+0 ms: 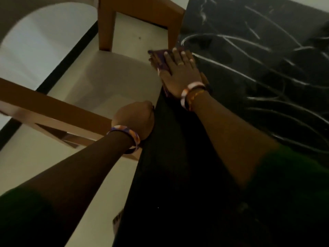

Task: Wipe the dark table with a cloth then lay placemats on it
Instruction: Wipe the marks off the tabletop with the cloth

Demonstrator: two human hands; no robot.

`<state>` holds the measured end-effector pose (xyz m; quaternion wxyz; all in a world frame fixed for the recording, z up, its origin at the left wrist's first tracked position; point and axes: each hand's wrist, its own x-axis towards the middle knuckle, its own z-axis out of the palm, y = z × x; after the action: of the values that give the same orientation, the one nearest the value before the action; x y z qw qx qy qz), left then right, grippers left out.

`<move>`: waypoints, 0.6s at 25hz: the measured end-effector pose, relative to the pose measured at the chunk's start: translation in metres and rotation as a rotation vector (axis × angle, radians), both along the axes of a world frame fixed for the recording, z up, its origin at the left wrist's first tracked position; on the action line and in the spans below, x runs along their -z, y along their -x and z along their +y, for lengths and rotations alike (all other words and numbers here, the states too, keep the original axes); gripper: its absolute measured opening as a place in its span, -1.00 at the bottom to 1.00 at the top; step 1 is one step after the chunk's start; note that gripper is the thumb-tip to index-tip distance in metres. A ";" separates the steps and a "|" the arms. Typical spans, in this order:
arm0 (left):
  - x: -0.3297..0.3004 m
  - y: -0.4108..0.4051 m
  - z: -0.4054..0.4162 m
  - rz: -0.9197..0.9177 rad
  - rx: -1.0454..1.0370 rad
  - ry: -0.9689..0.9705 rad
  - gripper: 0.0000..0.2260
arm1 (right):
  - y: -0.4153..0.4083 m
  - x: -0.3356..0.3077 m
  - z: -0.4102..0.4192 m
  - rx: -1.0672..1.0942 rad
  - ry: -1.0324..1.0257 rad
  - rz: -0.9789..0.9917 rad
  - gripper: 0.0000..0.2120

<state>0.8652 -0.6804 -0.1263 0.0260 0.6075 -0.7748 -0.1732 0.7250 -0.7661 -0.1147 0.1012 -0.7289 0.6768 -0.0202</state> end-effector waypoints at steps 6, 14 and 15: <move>-0.007 0.002 0.003 -0.019 0.003 -0.019 -0.69 | -0.016 0.009 0.035 -0.009 0.069 0.006 -0.44; -0.006 0.002 0.001 -0.024 -0.016 -0.049 -0.70 | -0.019 0.008 0.057 0.079 0.044 -0.068 -0.44; -0.008 0.002 0.002 -0.023 -0.017 -0.050 -0.70 | -0.023 0.010 0.071 0.094 0.052 -0.063 -0.43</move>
<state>0.8628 -0.6783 -0.1187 0.0035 0.6163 -0.7654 -0.1851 0.7483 -0.6947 -0.1249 0.1026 -0.6976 0.7061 -0.0655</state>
